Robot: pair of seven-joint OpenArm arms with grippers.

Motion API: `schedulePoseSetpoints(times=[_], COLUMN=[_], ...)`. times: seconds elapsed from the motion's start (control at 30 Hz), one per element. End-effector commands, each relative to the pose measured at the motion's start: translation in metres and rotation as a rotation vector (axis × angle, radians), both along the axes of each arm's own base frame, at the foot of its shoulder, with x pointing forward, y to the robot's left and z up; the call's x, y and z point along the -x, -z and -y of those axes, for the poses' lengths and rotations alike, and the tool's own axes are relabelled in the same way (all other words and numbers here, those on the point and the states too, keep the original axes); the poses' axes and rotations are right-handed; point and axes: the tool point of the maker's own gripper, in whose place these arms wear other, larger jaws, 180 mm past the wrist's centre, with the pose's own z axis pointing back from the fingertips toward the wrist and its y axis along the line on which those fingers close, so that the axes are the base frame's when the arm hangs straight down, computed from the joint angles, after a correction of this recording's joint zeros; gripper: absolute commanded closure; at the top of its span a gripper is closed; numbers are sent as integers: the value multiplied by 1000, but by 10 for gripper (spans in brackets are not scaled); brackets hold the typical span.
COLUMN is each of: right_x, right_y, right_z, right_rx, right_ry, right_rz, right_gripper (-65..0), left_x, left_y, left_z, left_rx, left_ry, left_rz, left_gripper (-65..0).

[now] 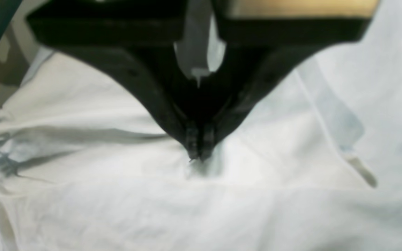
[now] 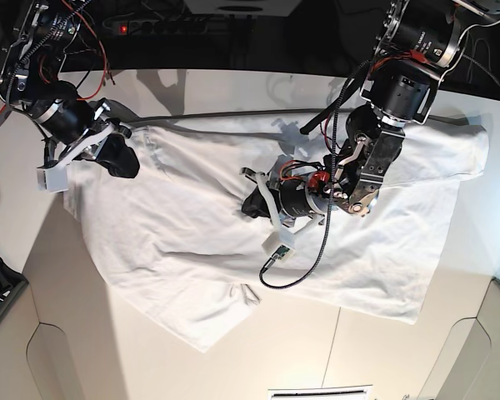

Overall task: Layout the t-shirt on the table in an organized manner, then fold the t-shirt properly
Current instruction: 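Reach the left gripper across the shirt body and smooth it flat, then move both grippers to the shirt edge corners and grasp them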

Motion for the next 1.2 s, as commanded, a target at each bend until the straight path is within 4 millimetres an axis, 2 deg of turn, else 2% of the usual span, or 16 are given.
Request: schedulePoseSetpoints(times=[0.0, 0.1, 0.2, 0.33, 0.43, 0.53, 0.63, 0.77, 0.83, 1.0, 1.17], right_x=[-7, -9, -8, -12, -16, -21, -22, -25, -24, -20, -18], right_y=[-16, -19, -16, -19, -16, -12, -3, 13, 28, 65, 70], right_z=[2, 6, 9, 7, 0, -13, -23, -23, -20, -6, 9], right_rx=[15, 59, 83, 84, 131, 191, 277, 361, 393, 400, 427], right_ry=[-1, 3, 4, 8, -19, -60, -108, -95, -101, -121, -127], right_rz=[61, 73, 63, 85, 90, 107, 104, 78, 35, -70, -90], right_gripper=[0, 0, 0, 0, 0, 0, 0, 0, 0, 0, 0], left_x=[-2, -10, -26, -42, -45, -49, -47, -44, -40, -9, 21], left_y=[-5, -36, -82, -133, -151, -146, -125, -111, -105, -75, -55], left_z=[-1, 14, 19, 12, 0, -22, -54, -102, -126, -170, -211], left_rx=[-1, 124, 250, 296, 261, 198, 51, -90, -141, -237, -292], left_ry=[19, 35, 22, 7, 9, -22, -41, -55, -90, -111, -189], left_rz=[3, 50, 138, 250, 285, 268, 224, 193, 174, 96, 62], left_gripper=[0, 0, 0, 0, 0, 0, 0, 0, 0, 0, 0])
